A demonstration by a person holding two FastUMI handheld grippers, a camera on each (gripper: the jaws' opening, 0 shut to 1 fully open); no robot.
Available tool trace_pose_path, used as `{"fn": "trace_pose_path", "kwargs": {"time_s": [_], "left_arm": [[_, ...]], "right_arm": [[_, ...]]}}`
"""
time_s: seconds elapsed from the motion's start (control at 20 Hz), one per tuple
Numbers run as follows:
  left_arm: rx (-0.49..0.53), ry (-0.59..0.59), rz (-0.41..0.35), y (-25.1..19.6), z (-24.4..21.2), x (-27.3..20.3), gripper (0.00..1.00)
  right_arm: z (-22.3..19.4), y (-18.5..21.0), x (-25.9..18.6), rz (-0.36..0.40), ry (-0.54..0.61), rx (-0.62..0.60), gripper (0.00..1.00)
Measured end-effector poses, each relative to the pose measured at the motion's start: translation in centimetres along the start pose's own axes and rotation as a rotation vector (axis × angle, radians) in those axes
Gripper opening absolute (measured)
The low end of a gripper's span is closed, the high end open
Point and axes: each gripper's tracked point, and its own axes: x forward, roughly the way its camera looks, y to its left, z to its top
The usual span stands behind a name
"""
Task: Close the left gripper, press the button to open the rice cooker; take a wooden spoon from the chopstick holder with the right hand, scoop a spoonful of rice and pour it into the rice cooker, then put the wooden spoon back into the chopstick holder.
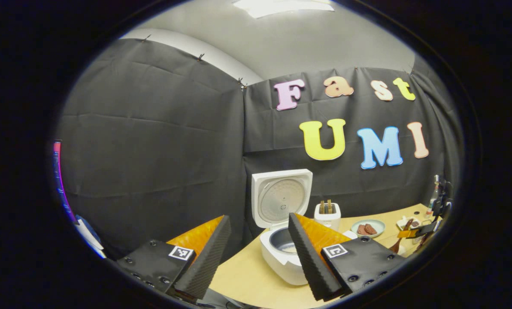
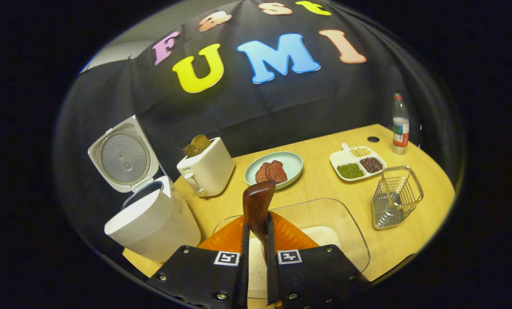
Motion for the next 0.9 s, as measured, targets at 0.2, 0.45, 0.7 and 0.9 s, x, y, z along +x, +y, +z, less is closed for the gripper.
{"fn": "trace_pose_path", "kwargs": {"time_s": [0.2, 0.45, 0.7, 0.9], "left_arm": [[0.004, -0.004, -0.018, -0.6, 0.2, 0.1, 0.90], [-0.006, -0.012, -0.030, -1.5, 0.9, -0.2, 0.94], [0.003, -0.034, -0.045, -2.6, 1.5, -0.7, 0.90], [-0.013, -0.031, -0.044, -2.6, 1.4, -0.8, 0.97]], "right_arm": [[0.3, -2.3, -0.3, 0.024, 0.025, 0.282, 0.18], [0.4, -4.5, -1.2, 0.047, 0.024, 0.492, 0.18], [2.2, -4.0, -2.8, 0.110, 0.000, 0.588, 0.18], [4.8, -1.8, -3.7, 0.180, -0.025, 0.663, 0.18]]}}
